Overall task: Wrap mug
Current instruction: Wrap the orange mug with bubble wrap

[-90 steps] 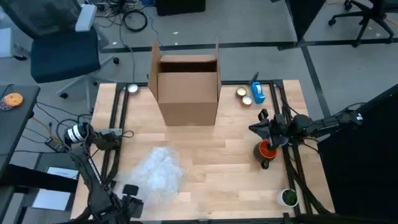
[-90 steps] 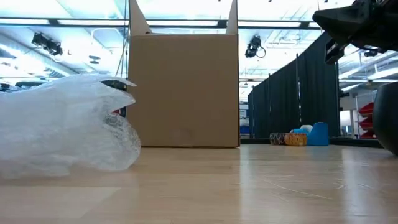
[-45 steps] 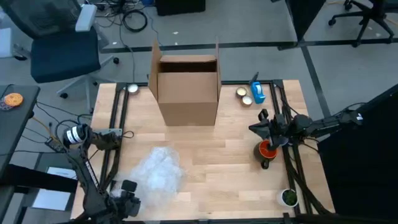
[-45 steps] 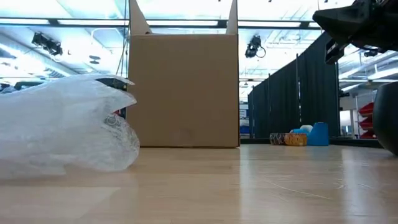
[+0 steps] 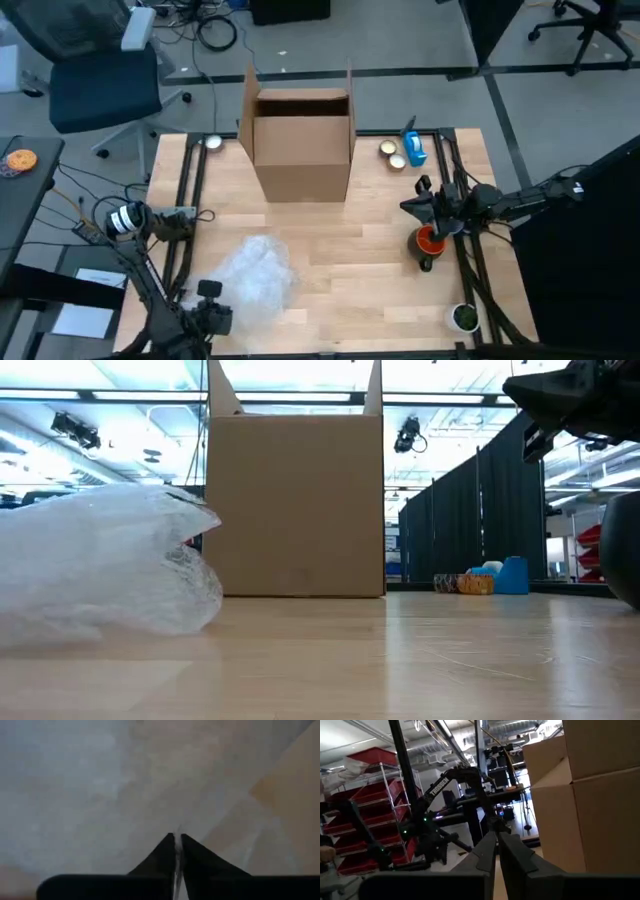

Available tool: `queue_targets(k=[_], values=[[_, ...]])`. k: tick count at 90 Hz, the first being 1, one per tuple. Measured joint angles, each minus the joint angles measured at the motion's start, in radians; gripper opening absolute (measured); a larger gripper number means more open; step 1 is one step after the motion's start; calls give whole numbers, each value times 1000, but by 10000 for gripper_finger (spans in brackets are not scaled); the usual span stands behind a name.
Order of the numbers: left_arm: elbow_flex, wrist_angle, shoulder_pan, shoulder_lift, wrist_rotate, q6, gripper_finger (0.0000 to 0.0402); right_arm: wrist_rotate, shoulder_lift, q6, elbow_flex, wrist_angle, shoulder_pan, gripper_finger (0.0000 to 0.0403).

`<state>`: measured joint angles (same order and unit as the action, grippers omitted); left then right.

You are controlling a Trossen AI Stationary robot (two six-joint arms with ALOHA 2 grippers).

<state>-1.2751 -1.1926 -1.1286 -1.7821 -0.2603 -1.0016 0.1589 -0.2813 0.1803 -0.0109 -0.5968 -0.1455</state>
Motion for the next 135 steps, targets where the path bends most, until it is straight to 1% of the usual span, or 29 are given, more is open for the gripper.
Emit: queue_targets(k=[6, 11, 16, 22, 27, 36, 46, 54, 60, 68, 79, 90, 96, 100, 105, 114, 120, 126, 135], values=[[-44, -115, 23, 0, -51, 1, 1, 0, 0, 0, 0, 0, 0, 0], [-104, -213, 46, 0, -118, -1, 1, 0, 0, 0, 0, 0, 0, 0], [-174, -303, 73, 1, -211, -12, 0, 0, 0, 0, 0, 4, 0, 0], [-265, -387, 104, 1, -357, -29, 0, 0, 0, 0, 0, 13, 0, 0], [-327, -365, 132, 17, -488, -7, 0, 0, 0, 0, 0, 13, 0, 0], [-401, -348, 181, 55, -689, 36, 0, -1, 0, 0, 0, 10, 0, 0], [-423, -323, 225, 107, -878, 55, 0, 0, 0, 0, 0, 10, 0, 0], [-423, -247, 256, 146, -983, 69, 0, 6, 0, -79, 0, 9, 2, 0], [-425, -156, 278, 162, -1006, 133, 0, 7, 0, -127, 0, 4, 2, 0], [-425, -3, 298, 164, -995, 267, 0, 7, 0, -124, 0, -14, 2, 0], [-424, 247, 333, 166, -938, 494, 0, 8, 0, -30, 0, -82, 2, 0], [-424, 477, 388, 160, -795, 716, 0, 2, 0, 143, 0, -157, 2, 0], [-413, 570, 424, 157, -671, 793, 0, 3, -2, 169, 0, -181, 1, 0], [-391, 633, 449, 156, -579, 823, 0, -3, -4, 196, 0, -183, -1, 0], [-347, 712, 474, 155, -483, 844, 0, -40, -15, 221, 0, -180, -9, 0], [-237, 834, 521, 152, -351, 874, 0, -115, -58, 238, 0, -178, -35, 0], [-148, 953, 557, 152, -294, 892, 0, -123, -102, 246, 0, -179, -60, 0], [-63, 1087, 602, 152, -264, 894, 0, -117, -155, 247, 0, -193, -86, 0], [52, 1254, 686, 152, -195, 894, 0, -74, -259, 248, 0, -291, -129, 0]])
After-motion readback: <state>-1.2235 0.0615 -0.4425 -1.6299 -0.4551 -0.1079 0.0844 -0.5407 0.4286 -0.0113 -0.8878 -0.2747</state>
